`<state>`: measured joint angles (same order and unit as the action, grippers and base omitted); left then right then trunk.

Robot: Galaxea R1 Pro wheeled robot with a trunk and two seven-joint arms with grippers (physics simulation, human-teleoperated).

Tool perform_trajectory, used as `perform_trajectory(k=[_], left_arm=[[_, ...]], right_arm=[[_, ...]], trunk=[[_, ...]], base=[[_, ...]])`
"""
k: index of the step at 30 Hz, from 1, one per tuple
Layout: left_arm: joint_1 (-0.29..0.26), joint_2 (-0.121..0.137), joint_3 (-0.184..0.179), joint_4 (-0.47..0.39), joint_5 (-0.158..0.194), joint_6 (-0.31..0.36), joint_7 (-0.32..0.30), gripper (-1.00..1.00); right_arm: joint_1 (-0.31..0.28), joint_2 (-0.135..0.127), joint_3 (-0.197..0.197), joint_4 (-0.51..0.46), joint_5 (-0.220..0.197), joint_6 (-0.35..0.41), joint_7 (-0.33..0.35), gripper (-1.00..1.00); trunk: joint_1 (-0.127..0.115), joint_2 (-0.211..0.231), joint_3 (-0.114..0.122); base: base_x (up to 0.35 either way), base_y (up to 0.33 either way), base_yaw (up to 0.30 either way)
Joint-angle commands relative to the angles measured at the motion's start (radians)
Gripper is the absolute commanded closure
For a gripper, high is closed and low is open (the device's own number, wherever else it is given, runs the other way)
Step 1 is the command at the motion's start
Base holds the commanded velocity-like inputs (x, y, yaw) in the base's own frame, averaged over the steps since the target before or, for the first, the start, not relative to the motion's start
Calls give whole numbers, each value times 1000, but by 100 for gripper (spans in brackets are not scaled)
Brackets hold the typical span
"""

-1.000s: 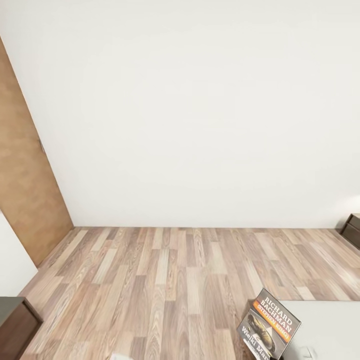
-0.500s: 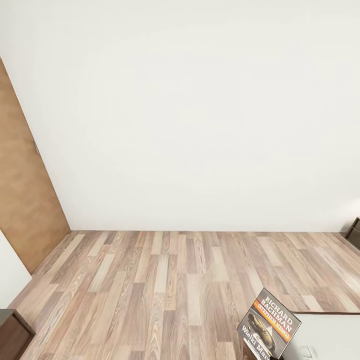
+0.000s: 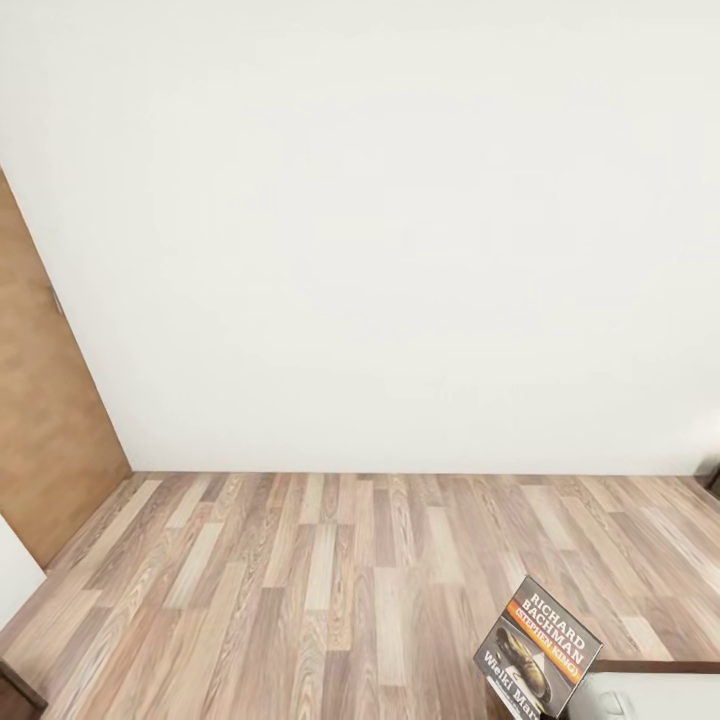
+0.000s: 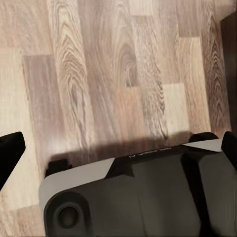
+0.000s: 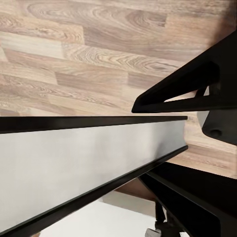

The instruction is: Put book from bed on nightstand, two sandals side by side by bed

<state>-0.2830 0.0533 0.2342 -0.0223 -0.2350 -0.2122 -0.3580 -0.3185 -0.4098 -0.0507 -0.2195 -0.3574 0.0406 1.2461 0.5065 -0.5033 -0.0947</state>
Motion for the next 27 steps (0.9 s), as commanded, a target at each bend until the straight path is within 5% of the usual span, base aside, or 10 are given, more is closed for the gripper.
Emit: perform_trajectory(k=[1, 5, 27], left_arm=[[-1, 1, 8, 1, 9, -5, -2, -100], [-1, 2, 7, 1, 43, -6, -2, -100], [-1, 2, 7, 1, 48, -7, -4, -100]], right_arm=[[-1, 0, -7, 0, 2, 4, 4, 100], [-1, 0, -7, 0, 2, 4, 4, 100], [-1, 0, -9, 0, 2, 4, 4, 100]], trunk=[[1, -2, -2], [1, -2, -2], [1, -2, -2]], base=[[322, 0, 0], [325, 0, 0], [326, 0, 0]])
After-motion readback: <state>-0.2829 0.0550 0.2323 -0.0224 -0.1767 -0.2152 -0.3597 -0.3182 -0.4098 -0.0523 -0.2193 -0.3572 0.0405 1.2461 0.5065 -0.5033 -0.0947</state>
